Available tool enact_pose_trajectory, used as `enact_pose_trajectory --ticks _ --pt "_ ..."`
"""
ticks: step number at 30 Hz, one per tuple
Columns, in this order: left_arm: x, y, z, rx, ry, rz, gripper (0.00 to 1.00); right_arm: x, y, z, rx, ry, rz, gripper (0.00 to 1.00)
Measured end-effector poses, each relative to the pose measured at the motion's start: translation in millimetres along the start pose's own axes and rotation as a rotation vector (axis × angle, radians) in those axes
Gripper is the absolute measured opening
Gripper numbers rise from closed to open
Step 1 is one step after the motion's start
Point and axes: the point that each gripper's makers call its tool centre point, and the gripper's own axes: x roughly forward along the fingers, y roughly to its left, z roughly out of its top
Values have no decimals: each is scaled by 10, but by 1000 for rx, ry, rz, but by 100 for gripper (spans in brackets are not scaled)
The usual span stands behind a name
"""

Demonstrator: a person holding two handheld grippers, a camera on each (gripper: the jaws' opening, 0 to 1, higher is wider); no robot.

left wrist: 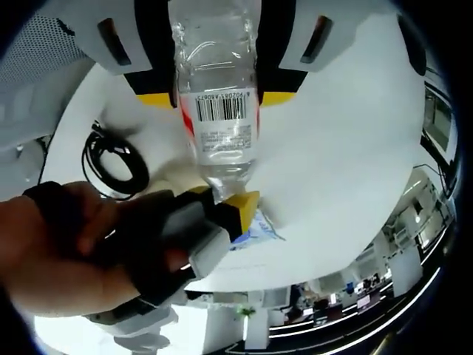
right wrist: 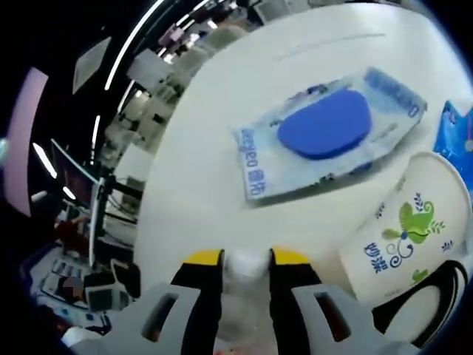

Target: Arrange the tabletop items into an orderly group along one side of the table until the central work area is clear of visible clutter.

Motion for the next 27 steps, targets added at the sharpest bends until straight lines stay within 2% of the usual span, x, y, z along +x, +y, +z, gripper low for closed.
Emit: enact_pose_trajectory --ticks 7,9,12,15,22,27 --pt "2 -52 85 -8 -30 -22 38 -175 62 133 31 -67 33 19" --pt "-1 -55 140 -37 -48 -31 38 -241 151 240 66 -111 71 18" --pt "-14 -30 201 -34 -64 -25 37 -325 259 305 -14 -129 99 18" --pt "-17 -20 243 -25 -85 -25 37 -409 319 330 -20 -147 113 18" --pt "-31 -15 332 -30 -120 -35 36 -599 566 417 -115 -221 183 18" --pt "-28 -21 386 -41 -144 -44 37 -733 731 436 -251 -266 225 18"
